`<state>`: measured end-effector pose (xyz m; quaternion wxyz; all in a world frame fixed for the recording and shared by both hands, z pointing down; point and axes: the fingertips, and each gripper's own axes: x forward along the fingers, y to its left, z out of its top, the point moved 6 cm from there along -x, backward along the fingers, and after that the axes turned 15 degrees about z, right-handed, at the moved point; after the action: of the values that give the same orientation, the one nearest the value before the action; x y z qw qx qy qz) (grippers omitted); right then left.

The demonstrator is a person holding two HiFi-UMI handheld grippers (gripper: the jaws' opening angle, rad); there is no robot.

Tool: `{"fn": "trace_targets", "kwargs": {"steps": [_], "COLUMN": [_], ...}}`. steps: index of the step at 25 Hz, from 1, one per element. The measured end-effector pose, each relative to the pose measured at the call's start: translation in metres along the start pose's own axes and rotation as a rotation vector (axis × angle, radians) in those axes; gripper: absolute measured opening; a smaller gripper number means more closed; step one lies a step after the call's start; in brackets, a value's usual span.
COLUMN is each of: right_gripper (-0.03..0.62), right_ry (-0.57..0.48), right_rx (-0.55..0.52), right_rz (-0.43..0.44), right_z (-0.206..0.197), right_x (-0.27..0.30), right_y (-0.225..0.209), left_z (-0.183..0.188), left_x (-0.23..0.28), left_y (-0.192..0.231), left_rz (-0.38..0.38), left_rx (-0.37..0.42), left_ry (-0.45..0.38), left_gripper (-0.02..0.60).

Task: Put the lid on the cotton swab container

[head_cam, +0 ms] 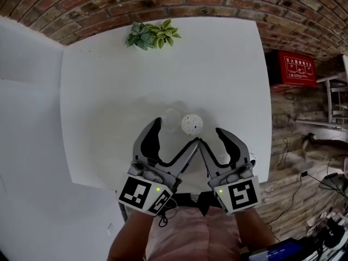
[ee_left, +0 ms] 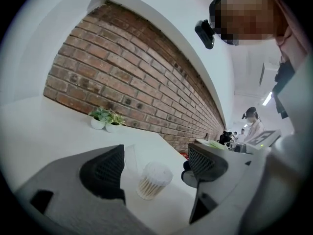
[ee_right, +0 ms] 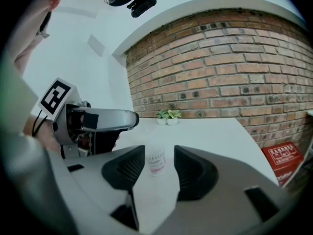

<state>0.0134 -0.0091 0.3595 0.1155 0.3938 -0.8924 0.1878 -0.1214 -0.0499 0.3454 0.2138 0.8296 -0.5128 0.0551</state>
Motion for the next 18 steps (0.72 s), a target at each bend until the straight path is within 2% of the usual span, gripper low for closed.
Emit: {"fn": "trace_targets", "kwargs": {"steps": [6, 18], "right_gripper": [0.192, 0.192], "right_ry": [-0.028, -0.057], "right_rx": [0.000, 0.003], "right_rz": [-0.013, -0.030], "right_z": [0.011, 0.020], "right_x": [-0.010, -0.025], "right_y": [-0.004, -0.013], "left_z": [0.012, 0.023], "left_x": [0.000, 0.002], "left_y": [-0.016, -0.036], "left_rz": [-0.021, -0.042], "left_rx": [0.047, 0.093], "left_ry": [-0.015, -0.020], "left_gripper": [0.419, 0.420]}}
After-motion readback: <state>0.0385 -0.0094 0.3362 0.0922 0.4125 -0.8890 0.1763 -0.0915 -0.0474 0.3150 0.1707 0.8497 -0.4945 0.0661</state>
